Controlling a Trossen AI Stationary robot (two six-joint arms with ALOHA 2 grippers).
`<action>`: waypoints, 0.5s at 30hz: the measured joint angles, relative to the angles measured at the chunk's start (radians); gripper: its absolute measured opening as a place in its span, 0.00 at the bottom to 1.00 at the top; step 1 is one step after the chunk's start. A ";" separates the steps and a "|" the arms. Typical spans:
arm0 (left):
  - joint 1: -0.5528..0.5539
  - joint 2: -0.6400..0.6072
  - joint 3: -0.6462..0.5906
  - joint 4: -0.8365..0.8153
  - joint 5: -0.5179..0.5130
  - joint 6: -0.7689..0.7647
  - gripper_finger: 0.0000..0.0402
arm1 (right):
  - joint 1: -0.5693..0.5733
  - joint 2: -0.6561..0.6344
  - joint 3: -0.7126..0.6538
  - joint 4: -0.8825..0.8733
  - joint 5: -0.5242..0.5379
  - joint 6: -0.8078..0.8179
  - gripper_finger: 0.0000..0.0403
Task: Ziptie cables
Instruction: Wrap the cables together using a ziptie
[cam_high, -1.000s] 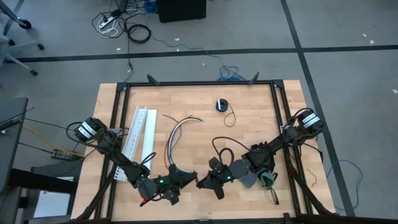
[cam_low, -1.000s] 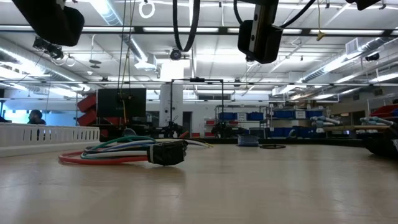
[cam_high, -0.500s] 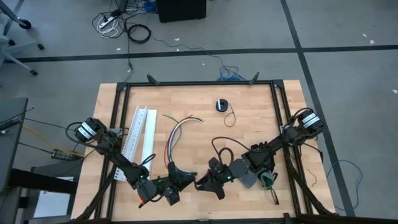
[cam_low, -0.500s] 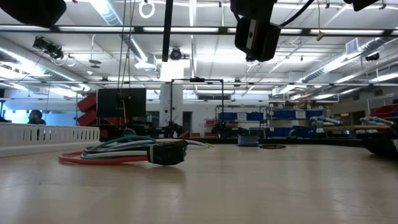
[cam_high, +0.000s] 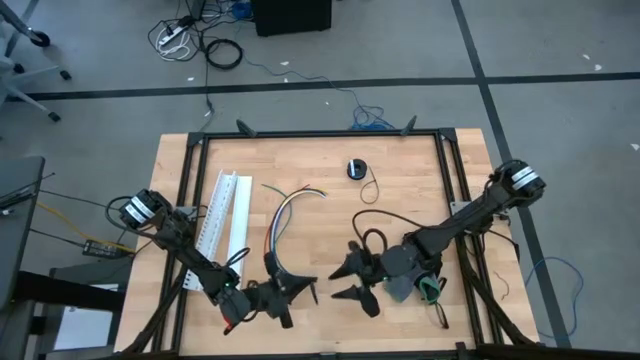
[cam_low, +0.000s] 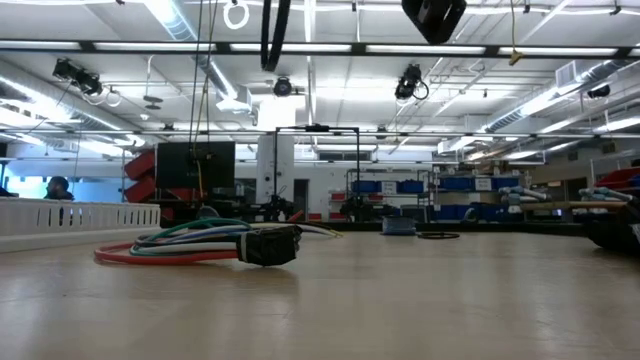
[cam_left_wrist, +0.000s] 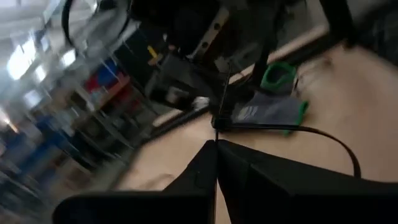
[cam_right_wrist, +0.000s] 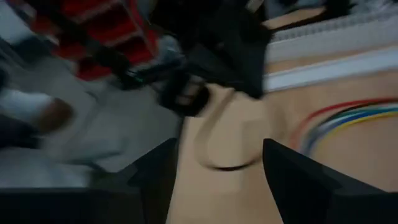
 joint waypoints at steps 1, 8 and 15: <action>0.007 0.000 0.000 -0.003 0.009 -0.078 0.00 | -0.002 -0.004 0.000 -0.014 0.021 -0.041 0.55; 0.106 -0.001 0.000 -0.105 0.195 -0.529 0.00 | -0.032 -0.001 0.000 0.018 0.060 -0.320 0.51; 0.165 -0.001 0.000 -0.133 0.322 -0.629 0.00 | -0.042 0.000 0.000 0.011 0.044 -0.341 0.48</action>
